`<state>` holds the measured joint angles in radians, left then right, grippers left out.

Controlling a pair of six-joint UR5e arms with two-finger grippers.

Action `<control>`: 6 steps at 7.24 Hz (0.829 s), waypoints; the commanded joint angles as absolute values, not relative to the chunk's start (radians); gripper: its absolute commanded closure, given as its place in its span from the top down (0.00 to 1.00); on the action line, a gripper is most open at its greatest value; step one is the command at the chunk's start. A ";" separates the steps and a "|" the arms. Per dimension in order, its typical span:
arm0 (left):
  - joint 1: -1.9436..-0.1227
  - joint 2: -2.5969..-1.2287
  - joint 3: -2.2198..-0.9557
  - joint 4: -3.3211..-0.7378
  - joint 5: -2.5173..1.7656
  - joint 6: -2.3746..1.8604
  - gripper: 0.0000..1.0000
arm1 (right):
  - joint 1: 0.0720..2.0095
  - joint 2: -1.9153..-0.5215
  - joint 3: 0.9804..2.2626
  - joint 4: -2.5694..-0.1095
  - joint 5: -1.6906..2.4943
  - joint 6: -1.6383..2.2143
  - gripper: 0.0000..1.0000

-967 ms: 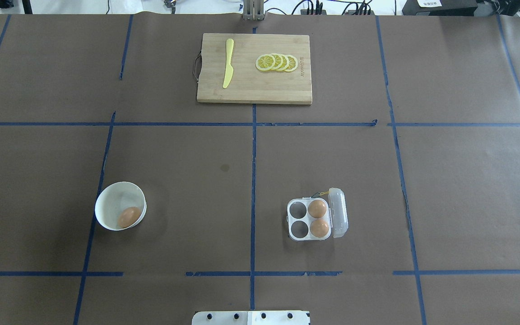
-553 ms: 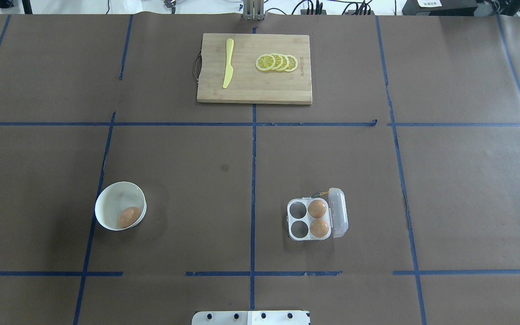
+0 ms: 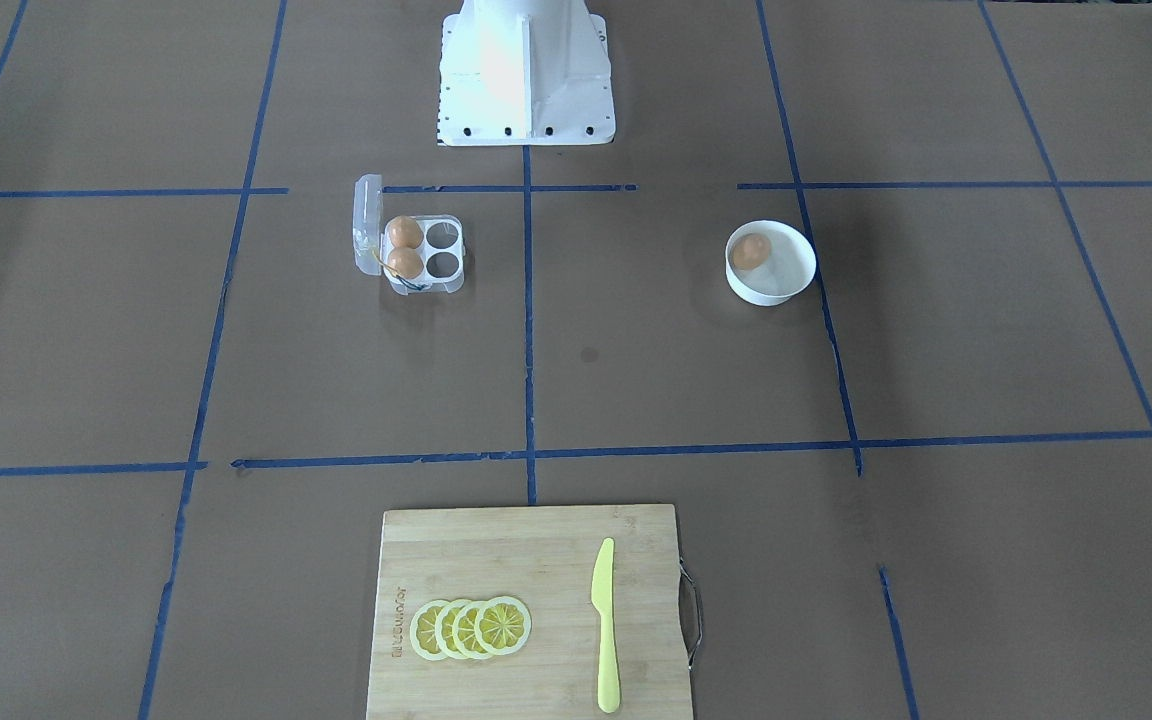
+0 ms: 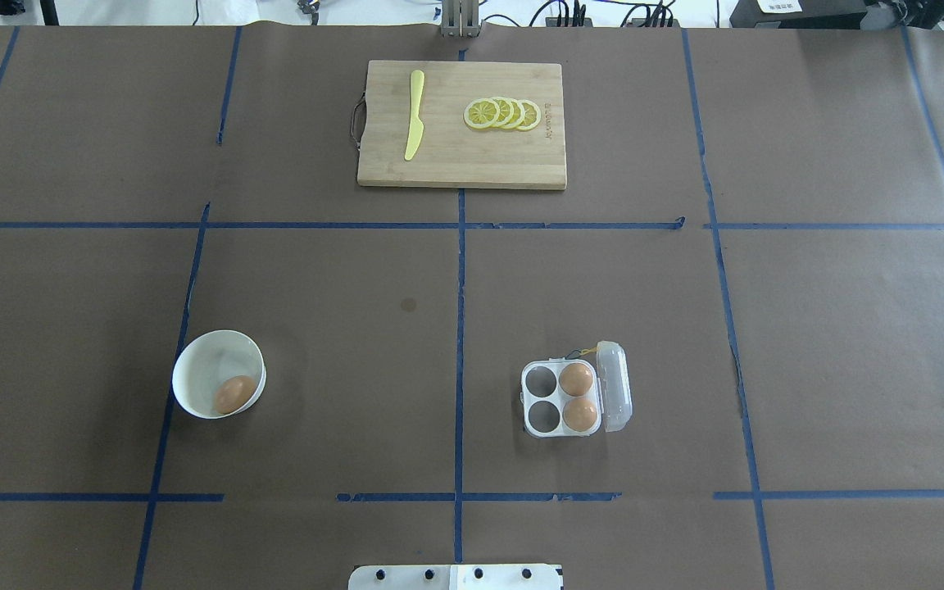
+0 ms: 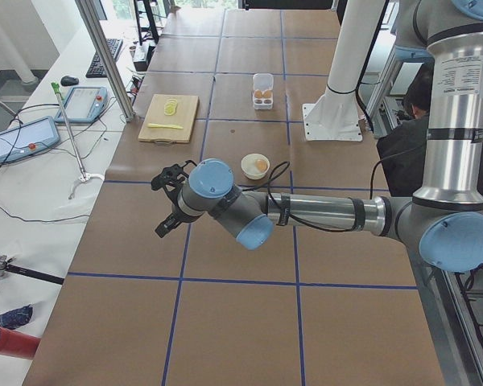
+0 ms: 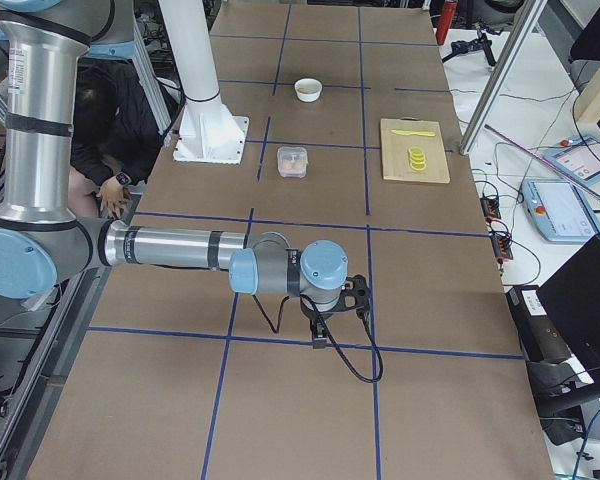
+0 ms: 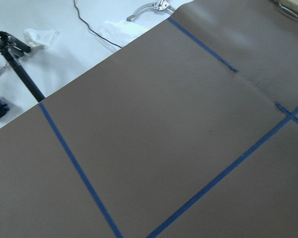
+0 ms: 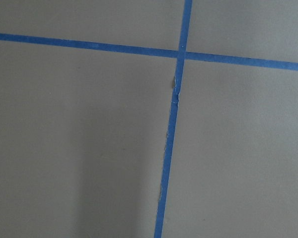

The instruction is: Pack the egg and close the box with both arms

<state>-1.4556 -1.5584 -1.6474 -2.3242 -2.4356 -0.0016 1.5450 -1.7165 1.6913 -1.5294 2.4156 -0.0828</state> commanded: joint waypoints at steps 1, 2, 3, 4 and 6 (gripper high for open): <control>-1.247 -1.560 -1.753 -2.338 -2.291 -0.241 1.00 | 1.545 -1.717 1.689 -1.529 2.416 -0.083 1.00; -1.127 -1.563 -1.799 -2.336 -2.214 -0.329 1.00 | 1.545 -1.717 1.689 -1.529 2.416 -0.083 1.00; -1.026 -1.560 -1.851 -2.338 -2.168 -0.368 0.99 | 1.545 -1.717 1.690 -1.529 2.416 -0.083 1.00; -0.926 -1.560 -1.886 -2.338 -2.134 -0.409 0.92 | 1.545 -1.717 1.690 -1.528 2.416 -0.083 1.00; -0.766 -1.562 -1.888 -2.338 -2.018 -0.451 0.87 | 1.545 -1.717 1.689 -1.529 2.416 -0.083 1.00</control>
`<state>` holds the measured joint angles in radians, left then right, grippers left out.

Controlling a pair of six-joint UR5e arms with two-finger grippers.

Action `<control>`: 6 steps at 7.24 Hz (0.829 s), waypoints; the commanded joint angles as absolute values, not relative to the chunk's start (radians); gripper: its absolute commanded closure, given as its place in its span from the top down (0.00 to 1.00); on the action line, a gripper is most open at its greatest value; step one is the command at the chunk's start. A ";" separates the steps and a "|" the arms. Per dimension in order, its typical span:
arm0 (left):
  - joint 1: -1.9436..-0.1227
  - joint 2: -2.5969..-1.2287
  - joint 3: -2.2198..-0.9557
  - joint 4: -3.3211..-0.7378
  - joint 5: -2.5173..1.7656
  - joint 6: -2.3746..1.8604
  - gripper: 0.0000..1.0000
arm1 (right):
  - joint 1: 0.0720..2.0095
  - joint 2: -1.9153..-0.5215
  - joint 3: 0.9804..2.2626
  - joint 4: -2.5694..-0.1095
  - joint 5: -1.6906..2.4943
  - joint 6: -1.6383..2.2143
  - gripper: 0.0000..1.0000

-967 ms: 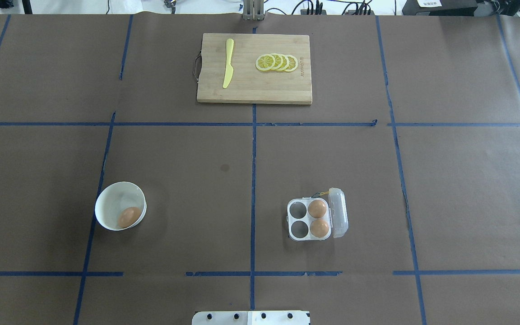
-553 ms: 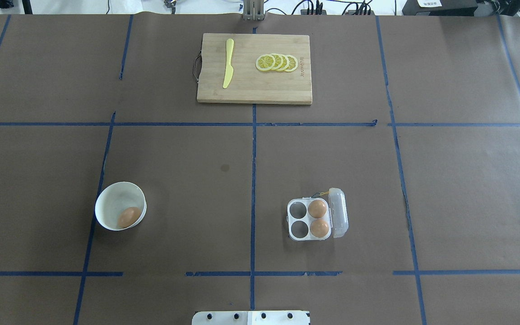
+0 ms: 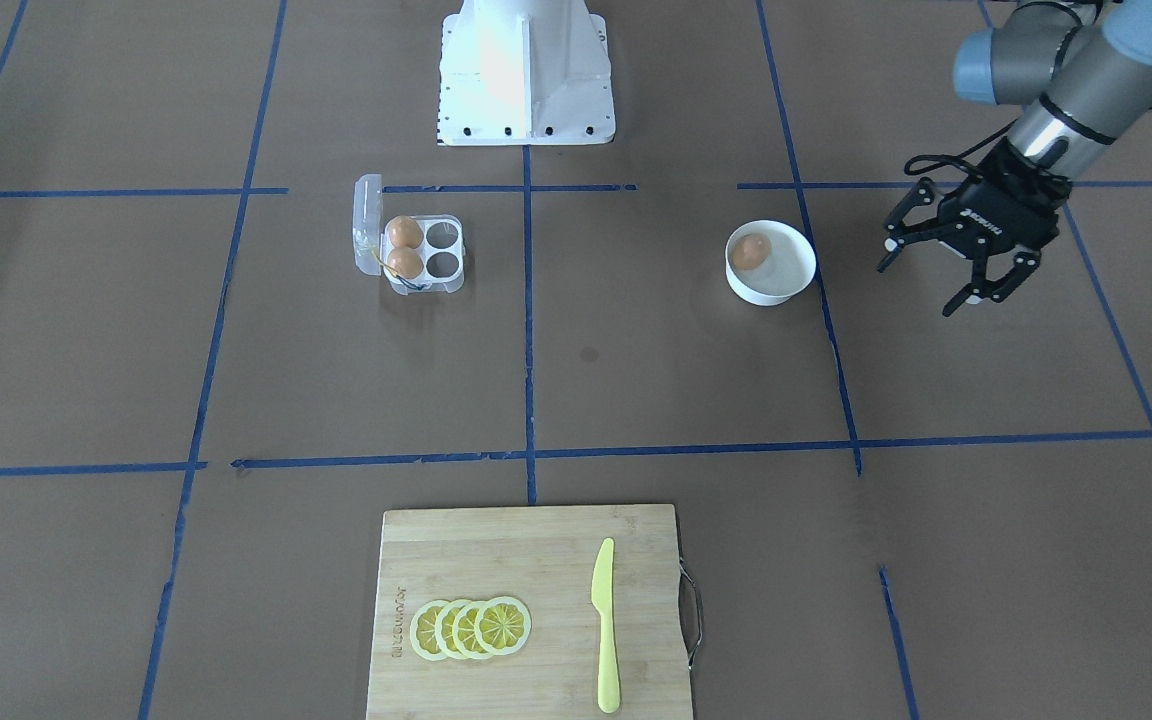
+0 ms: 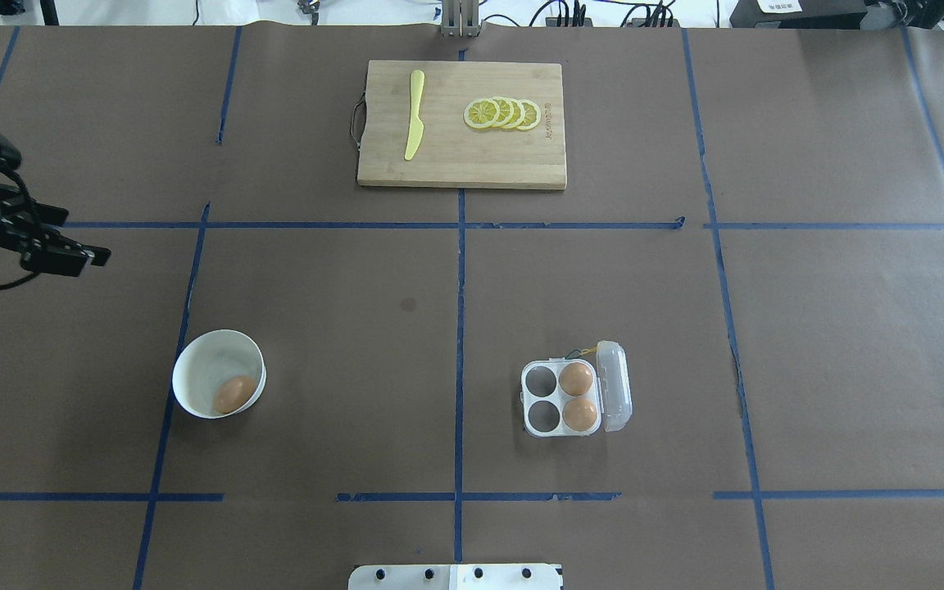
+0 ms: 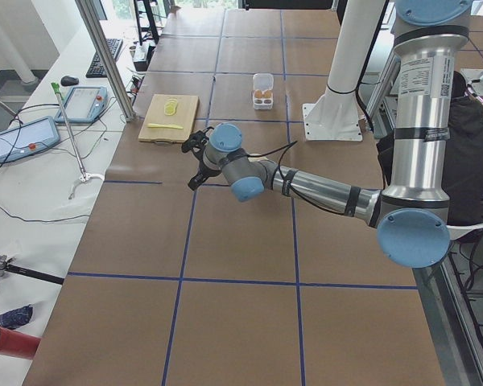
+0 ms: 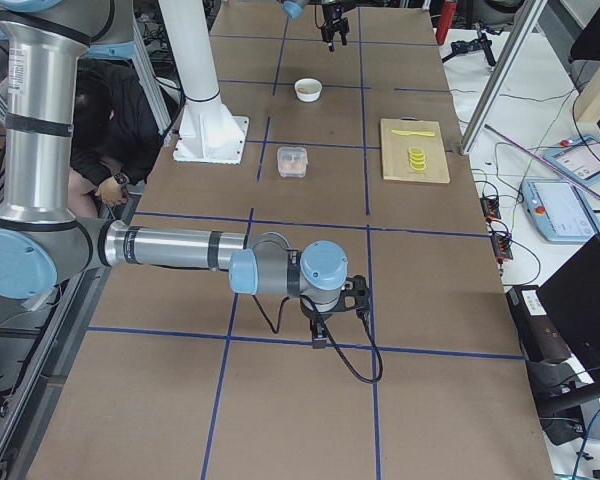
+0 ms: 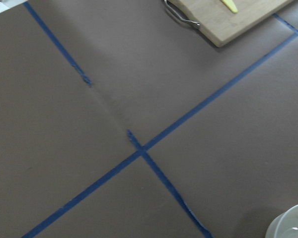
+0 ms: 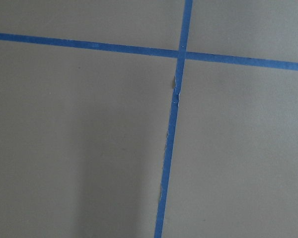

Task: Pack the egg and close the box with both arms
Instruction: 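Move the left gripper down into the white bowl over the brown egg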

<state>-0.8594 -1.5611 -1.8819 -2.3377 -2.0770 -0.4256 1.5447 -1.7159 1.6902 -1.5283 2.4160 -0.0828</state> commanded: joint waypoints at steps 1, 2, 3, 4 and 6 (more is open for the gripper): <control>-0.729 -1.563 -1.890 -2.338 -2.010 -0.451 0.82 | 1.545 -1.717 1.689 -1.529 2.416 -0.083 1.00; -0.692 -1.563 -1.893 -2.338 -1.988 -0.472 0.78 | 1.545 -1.717 1.687 -1.529 2.415 -0.083 1.00; -0.657 -1.566 -1.893 -2.338 -1.973 -0.498 0.78 | 1.545 -1.717 1.687 -1.529 2.416 -0.083 1.00; -0.629 -1.569 -1.893 -2.338 -1.959 -0.518 0.77 | 1.545 -1.718 1.687 -1.529 2.416 -0.083 1.00; -0.554 -1.595 -1.891 -2.338 -1.896 -0.587 0.74 | 1.545 -1.717 1.687 -1.529 2.416 -0.083 1.00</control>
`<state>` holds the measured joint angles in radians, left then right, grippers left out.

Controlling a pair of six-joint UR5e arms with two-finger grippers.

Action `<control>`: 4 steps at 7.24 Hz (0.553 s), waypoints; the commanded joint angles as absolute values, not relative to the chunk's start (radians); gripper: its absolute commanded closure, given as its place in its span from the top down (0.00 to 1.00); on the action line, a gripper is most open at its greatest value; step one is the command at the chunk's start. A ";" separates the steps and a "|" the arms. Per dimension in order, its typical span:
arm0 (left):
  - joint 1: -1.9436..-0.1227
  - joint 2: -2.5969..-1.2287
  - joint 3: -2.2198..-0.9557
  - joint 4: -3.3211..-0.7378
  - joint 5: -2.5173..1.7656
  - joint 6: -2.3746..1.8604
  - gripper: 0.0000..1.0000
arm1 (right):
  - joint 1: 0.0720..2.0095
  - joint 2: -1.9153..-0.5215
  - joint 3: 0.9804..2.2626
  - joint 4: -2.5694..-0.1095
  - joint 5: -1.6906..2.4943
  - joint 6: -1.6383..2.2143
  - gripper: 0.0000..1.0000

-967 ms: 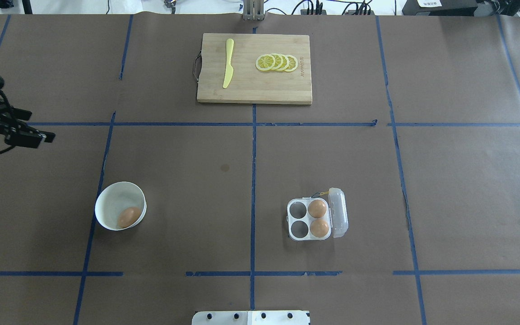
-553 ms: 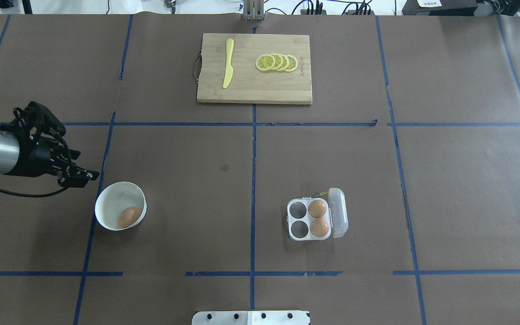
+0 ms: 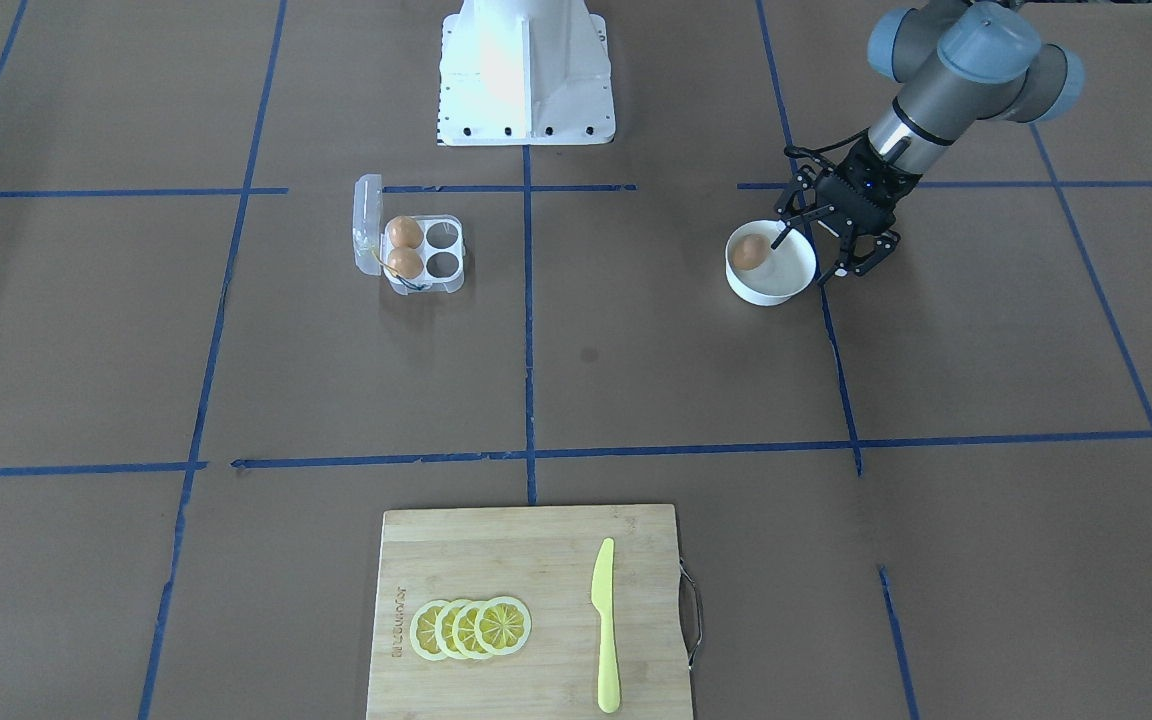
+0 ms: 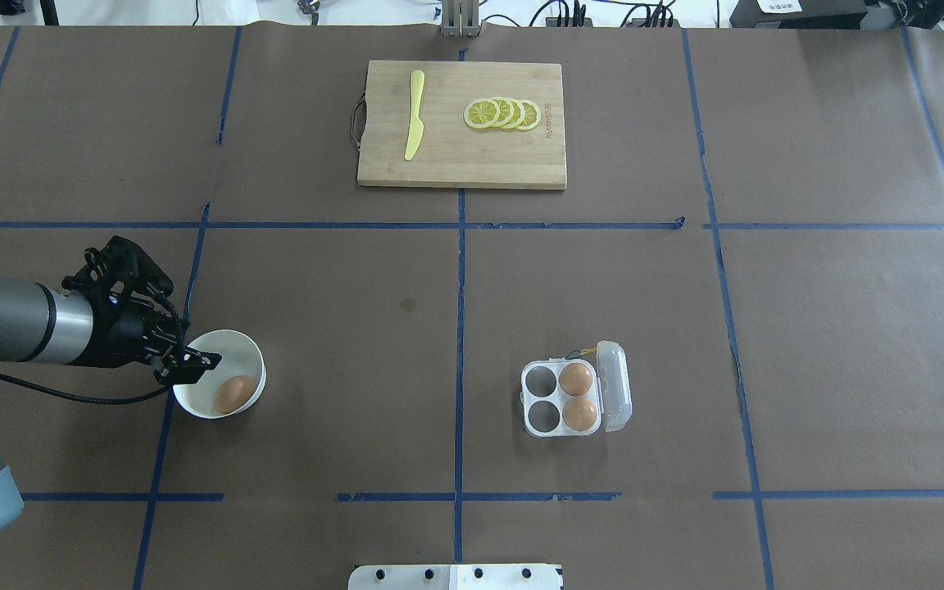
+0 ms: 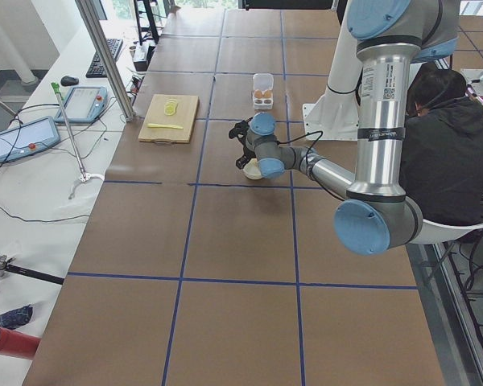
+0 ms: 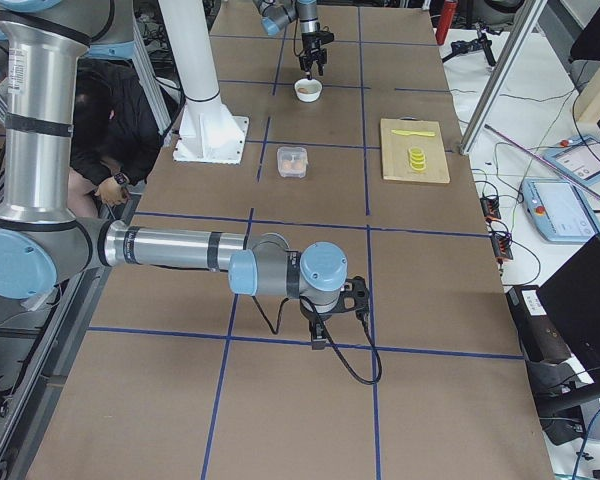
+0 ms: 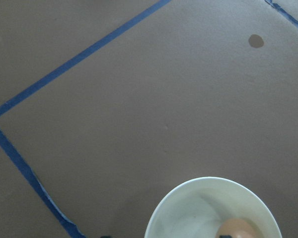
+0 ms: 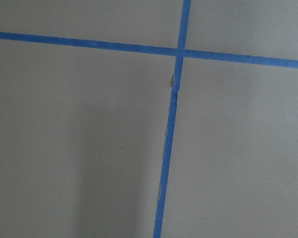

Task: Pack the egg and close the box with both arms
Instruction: 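Move the left gripper down into the white bowl over the brown egg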

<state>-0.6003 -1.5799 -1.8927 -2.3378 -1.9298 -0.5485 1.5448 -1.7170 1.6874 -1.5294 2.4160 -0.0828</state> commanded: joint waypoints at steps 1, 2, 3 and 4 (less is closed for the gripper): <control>-0.534 -1.597 -1.891 -2.338 -1.885 -0.598 0.73 | 1.545 -1.717 1.687 -1.529 2.416 -0.083 1.00; -0.526 -1.597 -1.884 -2.338 -1.884 -0.598 0.71 | 1.545 -1.717 1.686 -1.531 2.416 -0.083 1.00; -0.526 -1.595 -1.878 -2.338 -1.884 -0.598 0.68 | 1.545 -1.717 1.686 -1.531 2.416 -0.081 1.00; -0.525 -1.594 -1.873 -2.338 -1.884 -0.598 0.68 | 1.545 -1.717 1.686 -1.531 2.416 -0.083 1.00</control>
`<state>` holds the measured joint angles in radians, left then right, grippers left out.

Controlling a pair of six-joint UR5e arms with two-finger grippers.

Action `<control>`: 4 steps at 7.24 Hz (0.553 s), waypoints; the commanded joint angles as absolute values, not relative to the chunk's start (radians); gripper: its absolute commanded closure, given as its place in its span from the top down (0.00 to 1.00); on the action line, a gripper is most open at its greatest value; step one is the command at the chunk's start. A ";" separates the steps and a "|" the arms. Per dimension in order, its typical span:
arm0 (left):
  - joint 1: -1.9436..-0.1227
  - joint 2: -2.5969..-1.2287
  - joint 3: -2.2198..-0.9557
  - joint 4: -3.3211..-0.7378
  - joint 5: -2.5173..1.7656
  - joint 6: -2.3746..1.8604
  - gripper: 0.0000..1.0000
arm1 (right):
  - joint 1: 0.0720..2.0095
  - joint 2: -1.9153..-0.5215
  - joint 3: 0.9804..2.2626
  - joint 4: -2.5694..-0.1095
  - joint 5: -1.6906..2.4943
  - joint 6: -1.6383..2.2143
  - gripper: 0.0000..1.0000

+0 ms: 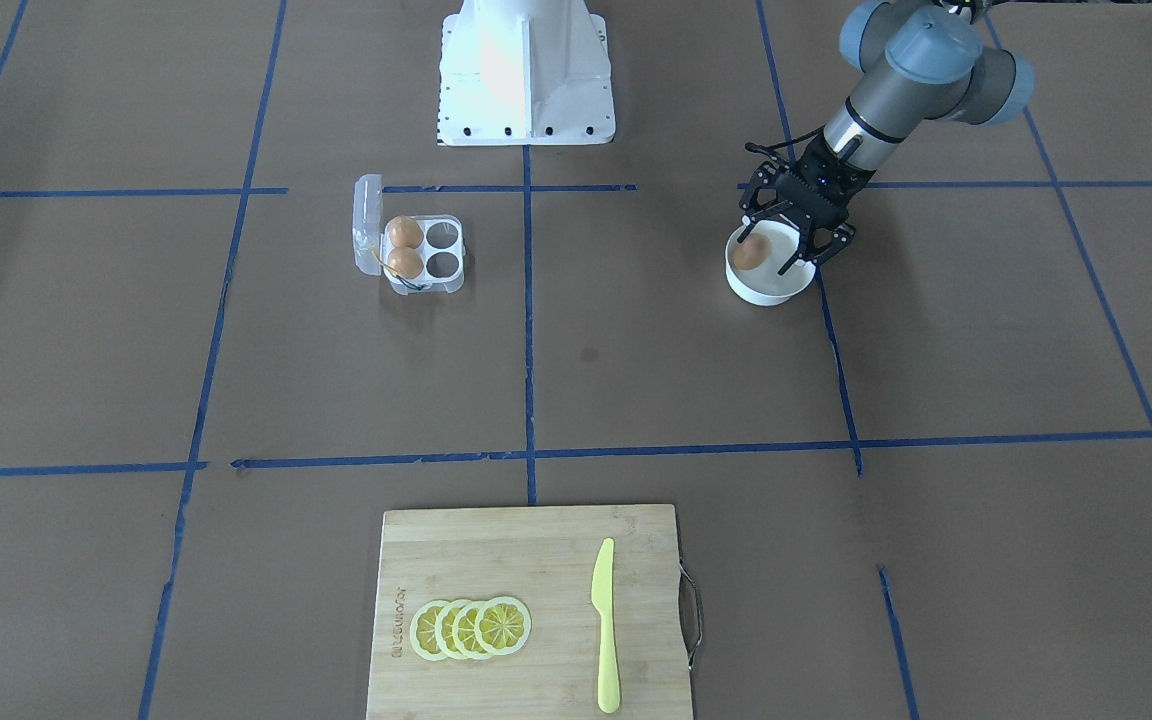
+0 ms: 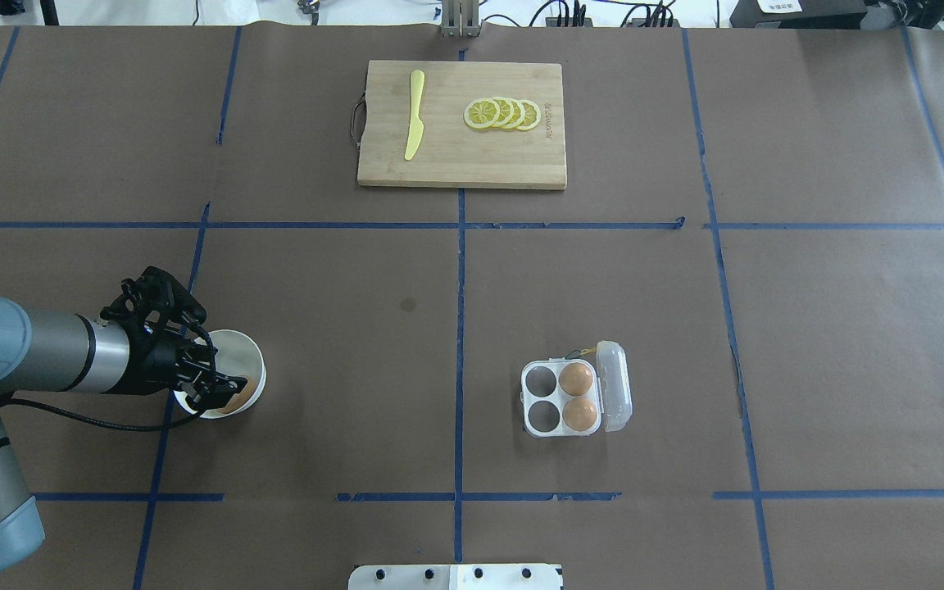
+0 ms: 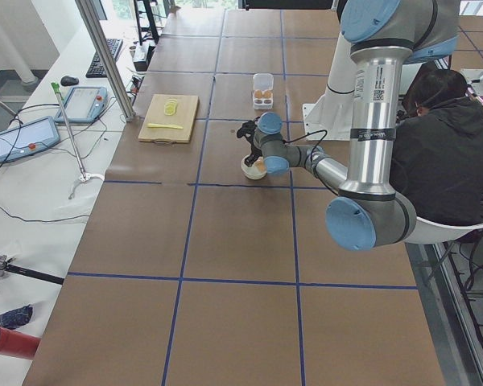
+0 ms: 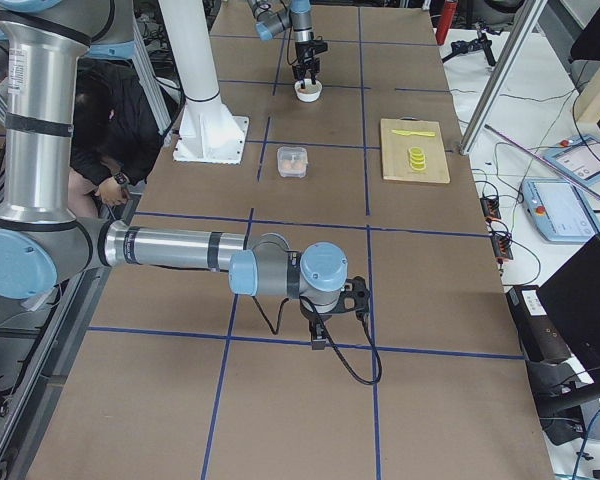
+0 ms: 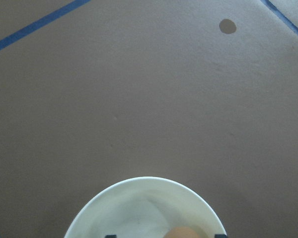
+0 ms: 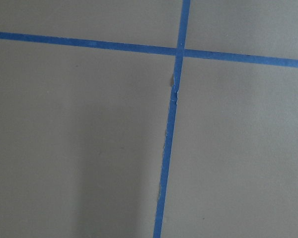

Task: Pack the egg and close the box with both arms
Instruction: 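Close the left gripper on the brown egg and lift it from the bowl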

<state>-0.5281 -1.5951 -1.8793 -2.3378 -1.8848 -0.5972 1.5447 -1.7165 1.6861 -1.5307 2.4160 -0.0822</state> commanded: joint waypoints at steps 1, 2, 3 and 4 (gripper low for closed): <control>-0.517 -1.594 -1.862 -2.338 -1.884 -0.598 0.68 | 1.545 -1.717 1.686 -1.531 2.415 -0.083 1.00; -0.509 -1.594 -1.859 -2.338 -1.884 -0.598 0.68 | 1.545 -1.717 1.686 -1.531 2.414 -0.083 1.00; -0.509 -1.595 -1.861 -2.338 -1.884 -0.598 0.68 | 1.545 -1.717 1.684 -1.531 2.414 -0.083 1.00; -0.508 -1.595 -1.864 -2.338 -1.887 -0.600 0.68 | 1.545 -1.717 1.683 -1.531 2.414 -0.083 1.00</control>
<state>-0.5101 -1.5947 -1.8620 -2.3378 -1.8845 -0.5986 1.5447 -1.7165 1.6843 -1.5309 2.4145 -0.0828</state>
